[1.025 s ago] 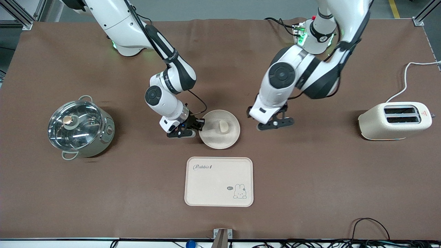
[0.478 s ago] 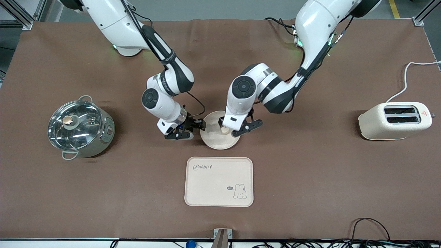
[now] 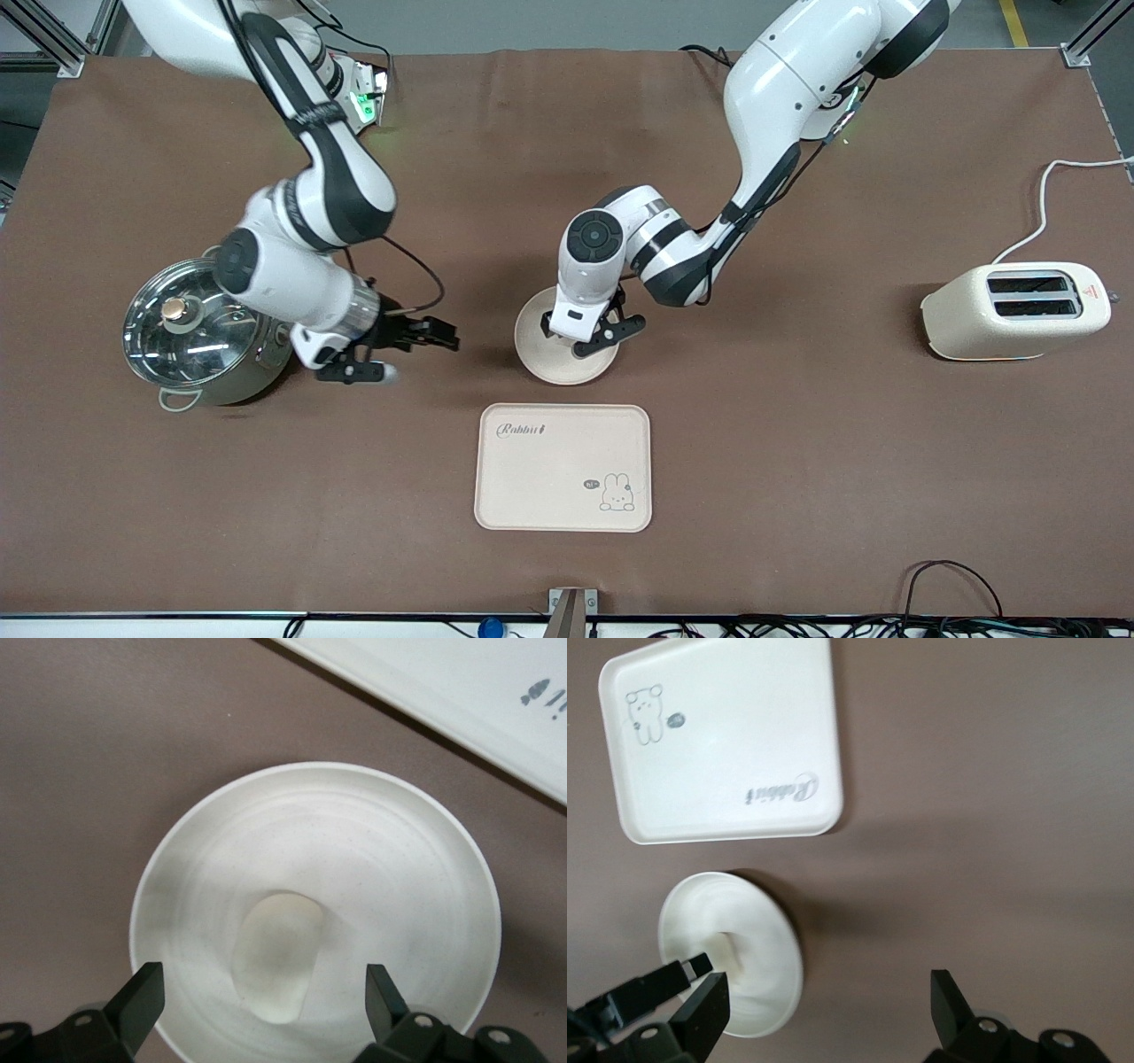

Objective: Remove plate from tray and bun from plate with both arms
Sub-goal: 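Lift the bun with the left gripper while the right gripper returns to rest, then carry the bun toward the toaster and lower it with the left gripper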

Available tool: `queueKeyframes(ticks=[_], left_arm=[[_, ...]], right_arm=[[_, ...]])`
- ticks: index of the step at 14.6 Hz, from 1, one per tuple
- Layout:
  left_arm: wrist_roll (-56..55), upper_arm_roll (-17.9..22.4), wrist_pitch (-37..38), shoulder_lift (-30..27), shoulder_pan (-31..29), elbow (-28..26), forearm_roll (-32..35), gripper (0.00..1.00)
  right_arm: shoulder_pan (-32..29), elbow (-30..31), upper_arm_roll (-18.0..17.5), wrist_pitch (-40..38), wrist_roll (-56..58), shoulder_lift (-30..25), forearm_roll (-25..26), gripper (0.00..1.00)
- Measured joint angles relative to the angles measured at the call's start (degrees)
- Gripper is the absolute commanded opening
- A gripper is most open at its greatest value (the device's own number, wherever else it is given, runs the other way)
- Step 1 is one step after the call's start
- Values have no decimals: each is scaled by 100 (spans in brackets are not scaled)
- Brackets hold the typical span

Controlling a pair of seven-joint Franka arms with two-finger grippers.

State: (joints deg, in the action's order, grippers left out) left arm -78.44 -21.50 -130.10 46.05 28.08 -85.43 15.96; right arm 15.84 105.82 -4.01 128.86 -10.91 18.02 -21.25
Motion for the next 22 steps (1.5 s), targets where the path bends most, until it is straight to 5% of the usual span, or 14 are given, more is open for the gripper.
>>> queueKeyframes(ticks=[5,10,15,22], left_arm=[[-36,146,-255,217,196,13,117,65],[-36,157,-326,320,201,22,243,9],[-16,215,143,107,70,264,292,6],[1123,181,1407,-858,-1860,-102,310,12]], right_arm=[[-547,-254,303,-1045,304,-848,1143,100],[-1350,-690,329,-2467,768,-1488,1516,100],[-1428,-1702,337,-3700,769,-1665,2095,100],[-1809,-2043,490,-3879,1134,-1783,2686,100]])
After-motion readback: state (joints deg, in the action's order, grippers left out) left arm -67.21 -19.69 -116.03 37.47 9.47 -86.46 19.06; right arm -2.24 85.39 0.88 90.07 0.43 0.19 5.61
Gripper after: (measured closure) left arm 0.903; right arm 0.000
